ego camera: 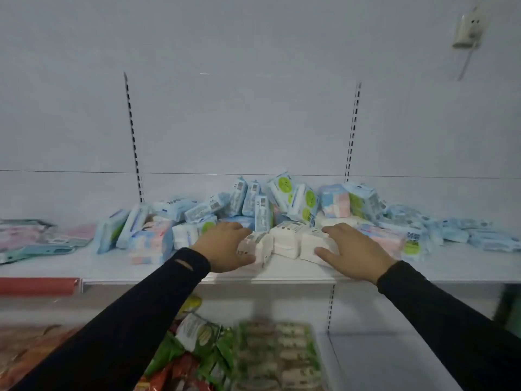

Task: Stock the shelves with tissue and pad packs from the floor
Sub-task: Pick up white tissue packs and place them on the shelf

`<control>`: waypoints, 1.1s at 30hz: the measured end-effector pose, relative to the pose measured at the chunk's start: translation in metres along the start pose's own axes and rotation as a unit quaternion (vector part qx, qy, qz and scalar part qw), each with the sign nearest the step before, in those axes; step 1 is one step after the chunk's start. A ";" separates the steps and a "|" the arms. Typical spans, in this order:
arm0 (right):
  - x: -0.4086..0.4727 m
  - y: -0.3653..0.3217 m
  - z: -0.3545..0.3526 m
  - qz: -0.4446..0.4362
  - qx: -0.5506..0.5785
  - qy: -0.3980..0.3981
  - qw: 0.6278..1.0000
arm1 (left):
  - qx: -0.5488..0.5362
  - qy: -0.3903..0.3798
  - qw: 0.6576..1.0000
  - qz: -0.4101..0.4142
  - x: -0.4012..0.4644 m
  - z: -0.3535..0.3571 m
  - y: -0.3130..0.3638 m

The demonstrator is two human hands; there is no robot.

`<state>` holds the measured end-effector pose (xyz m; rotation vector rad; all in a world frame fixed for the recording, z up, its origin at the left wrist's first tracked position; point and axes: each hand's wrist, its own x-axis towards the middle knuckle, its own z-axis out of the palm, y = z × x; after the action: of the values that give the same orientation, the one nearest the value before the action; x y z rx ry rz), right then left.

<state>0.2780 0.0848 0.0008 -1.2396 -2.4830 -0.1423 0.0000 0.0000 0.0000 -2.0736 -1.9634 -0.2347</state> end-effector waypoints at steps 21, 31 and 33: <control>0.081 0.053 0.042 0.053 0.083 -0.145 0.984 | -0.146 -0.112 0.975 -0.127 0.059 0.032 -0.008; 0.076 0.050 0.024 -0.054 0.174 0.037 0.982 | -0.152 -0.003 0.975 -0.164 0.021 -0.006 0.007; 0.077 0.034 0.022 -0.096 0.193 0.057 0.975 | -0.154 0.027 0.969 -0.189 0.000 -0.016 0.005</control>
<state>0.2565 0.1696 0.0055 -0.8097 -2.3788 0.2065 0.0062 -0.0052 0.0149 -1.8094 -2.4014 -0.7075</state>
